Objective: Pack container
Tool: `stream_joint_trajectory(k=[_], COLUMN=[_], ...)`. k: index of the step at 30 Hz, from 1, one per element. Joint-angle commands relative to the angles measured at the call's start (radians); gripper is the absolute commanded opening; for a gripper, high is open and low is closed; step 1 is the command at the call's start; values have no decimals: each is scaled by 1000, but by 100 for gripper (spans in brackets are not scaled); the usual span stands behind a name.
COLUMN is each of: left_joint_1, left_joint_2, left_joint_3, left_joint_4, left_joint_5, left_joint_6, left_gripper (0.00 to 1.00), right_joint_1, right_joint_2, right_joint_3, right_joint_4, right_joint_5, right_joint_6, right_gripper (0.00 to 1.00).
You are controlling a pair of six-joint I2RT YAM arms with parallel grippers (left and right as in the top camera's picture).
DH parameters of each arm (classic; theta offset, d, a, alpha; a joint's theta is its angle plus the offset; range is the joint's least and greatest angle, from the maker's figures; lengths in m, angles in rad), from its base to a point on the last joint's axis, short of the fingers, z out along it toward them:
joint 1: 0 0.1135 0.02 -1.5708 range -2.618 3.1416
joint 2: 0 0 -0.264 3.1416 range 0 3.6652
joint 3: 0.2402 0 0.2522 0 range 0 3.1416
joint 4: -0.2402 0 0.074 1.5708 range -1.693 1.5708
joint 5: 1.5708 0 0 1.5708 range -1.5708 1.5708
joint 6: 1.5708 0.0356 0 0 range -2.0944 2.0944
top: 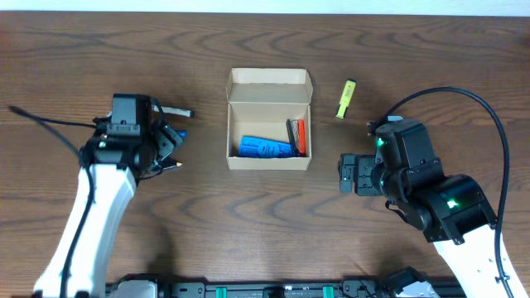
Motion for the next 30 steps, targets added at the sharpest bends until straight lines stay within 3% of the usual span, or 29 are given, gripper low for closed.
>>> stream_joint_trajectory(k=[1, 15, 30], left_joint_1=[30, 51, 113], left_joint_2=[76, 301, 337], left_joint_3=[14, 11, -102], left_joint_4=[12, 78, 216], left_joint_5=[-3, 39, 76], left_joint_6=[-69, -95, -91], left_gripper=[95, 95, 100], right_joint_1=[-7, -7, -7], right_joint_2=[-10, -10, -10], right_joint_3=[-5, -5, -5], right_joint_4=[-2, -2, -2], right_joint_5=[11, 11, 11], right_joint_6=[-11, -11, -11], right_gripper=[99, 99, 99])
